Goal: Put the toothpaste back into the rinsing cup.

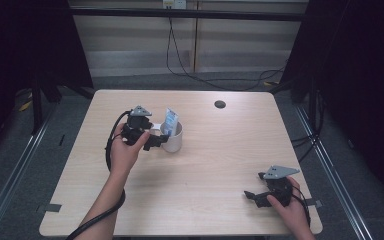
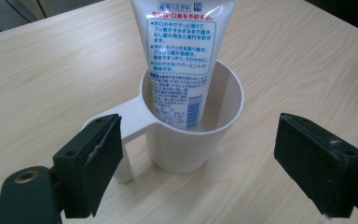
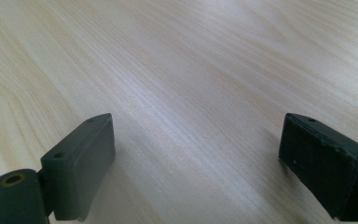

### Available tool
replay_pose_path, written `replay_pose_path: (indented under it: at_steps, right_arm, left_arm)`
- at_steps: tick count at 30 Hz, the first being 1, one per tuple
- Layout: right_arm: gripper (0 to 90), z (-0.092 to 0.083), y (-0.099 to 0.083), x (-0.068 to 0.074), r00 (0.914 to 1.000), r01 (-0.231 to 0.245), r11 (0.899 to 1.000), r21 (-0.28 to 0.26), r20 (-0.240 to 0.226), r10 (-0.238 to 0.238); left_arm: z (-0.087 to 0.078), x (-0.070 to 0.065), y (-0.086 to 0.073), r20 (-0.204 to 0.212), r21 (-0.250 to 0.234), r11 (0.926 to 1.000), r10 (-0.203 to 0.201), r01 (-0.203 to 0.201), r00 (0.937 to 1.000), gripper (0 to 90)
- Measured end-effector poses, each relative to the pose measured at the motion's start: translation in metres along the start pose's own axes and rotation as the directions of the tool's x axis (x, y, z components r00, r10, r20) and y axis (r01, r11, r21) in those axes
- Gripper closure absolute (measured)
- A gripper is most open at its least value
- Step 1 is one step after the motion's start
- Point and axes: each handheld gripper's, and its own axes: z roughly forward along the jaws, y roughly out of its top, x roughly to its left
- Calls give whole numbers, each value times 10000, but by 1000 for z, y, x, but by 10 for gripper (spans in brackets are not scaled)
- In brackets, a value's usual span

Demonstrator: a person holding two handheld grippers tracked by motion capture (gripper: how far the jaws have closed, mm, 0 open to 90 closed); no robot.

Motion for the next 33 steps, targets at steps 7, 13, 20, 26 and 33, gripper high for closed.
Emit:
replay_pose_path:
  at_steps: [7,13,20,26,33]
  right_arm:
    - [99,0,0,0,10000,3,10000,0,1,-3]
    - [99,0,0,0,10000,3,10000,1,2,-3]
    - [99,0,0,0,10000,3,10000,1,1,-3]
    - [99,0,0,0,10000,2,10000,-1,1,-2]
    - [99,0,0,0,10000,4,10000,0,4,-4]
  left_arm:
    - [-4,0,-8,-6,29,10000,-37,37,10000,153]
    - [-8,-1,-15,86,59,9999,82,-83,9999,154]
    - [-7,0,-29,115,178,9998,43,-45,9999,154]
    - [-4,1,-43,201,343,9994,66,-73,9998,155]
    - [-4,3,-57,213,410,9992,-3,-5,9998,156]
